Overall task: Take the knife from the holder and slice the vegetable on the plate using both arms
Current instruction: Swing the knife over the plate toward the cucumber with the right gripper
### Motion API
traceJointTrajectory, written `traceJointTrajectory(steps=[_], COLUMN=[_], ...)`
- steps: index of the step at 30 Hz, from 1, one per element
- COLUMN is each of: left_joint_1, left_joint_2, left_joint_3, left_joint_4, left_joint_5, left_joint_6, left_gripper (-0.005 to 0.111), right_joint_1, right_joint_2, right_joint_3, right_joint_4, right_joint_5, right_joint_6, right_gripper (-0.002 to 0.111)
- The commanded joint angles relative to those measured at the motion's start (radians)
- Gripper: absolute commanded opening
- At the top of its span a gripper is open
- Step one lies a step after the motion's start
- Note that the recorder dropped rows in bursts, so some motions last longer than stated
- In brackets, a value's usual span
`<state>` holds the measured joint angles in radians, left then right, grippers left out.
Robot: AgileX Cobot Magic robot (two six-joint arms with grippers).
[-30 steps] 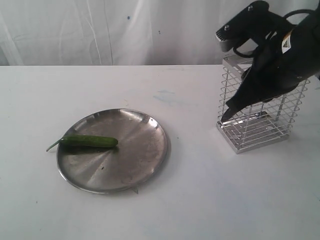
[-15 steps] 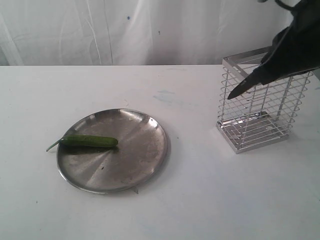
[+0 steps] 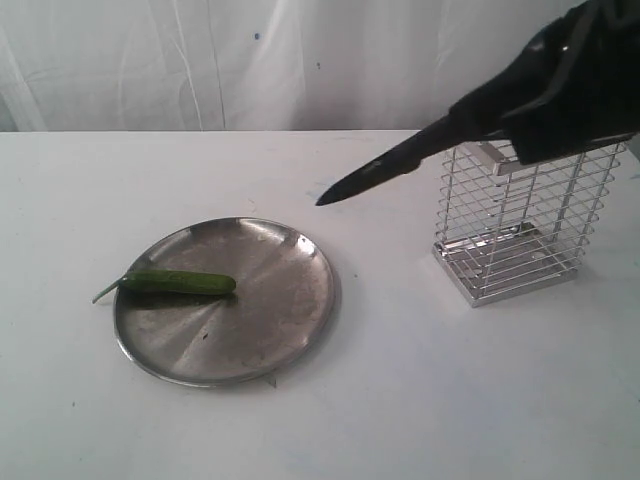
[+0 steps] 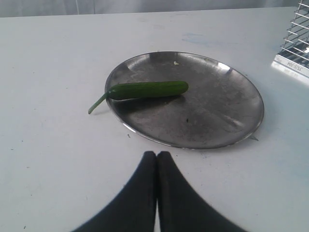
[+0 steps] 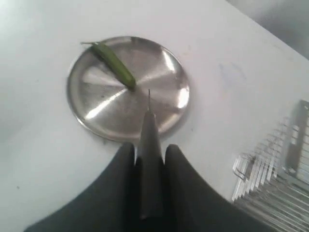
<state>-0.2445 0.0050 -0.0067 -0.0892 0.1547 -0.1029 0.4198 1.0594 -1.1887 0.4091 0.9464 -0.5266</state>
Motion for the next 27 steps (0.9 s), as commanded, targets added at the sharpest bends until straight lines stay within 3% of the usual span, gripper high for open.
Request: traceJointTrajectory(steps=[1,8,13,16,27], left_joint_1=[0.001,0.001,0.001,0.001,0.001], left_joint_2=[-0.005,-0.005,-0.005,-0.005,-0.005], left_joint_3=[0.007,0.007,0.007,0.007,0.007], left_joint_4=[-0.006,-0.006,-0.006,-0.006,-0.006], left_joint_5=[0.004,-0.008,-0.008,-0.006,-0.006], left_joint_6=[-0.002,-0.002,-0.002,-0.002,-0.002], left_gripper=[0.005,0.005,0.005,0.005,0.005], right_joint_1=[0.003,0.003,0.003,0.003,0.003], right_joint_2=[0.011,0.012,0.029,0.072,0.349], right_joint_3=[0.116,0.416,0.564,0.603,0.581], right_joint_4=[0.163,0.583,1.058,1.267,1.335], right_joint_5=[-0.191,-0.484,-0.521,-0.503,-0.458], right_joint_6=[-0.11,-0.505,-1.051,-1.243,-1.473], right_gripper=[0.0,0.0,0.0,0.0,0.0])
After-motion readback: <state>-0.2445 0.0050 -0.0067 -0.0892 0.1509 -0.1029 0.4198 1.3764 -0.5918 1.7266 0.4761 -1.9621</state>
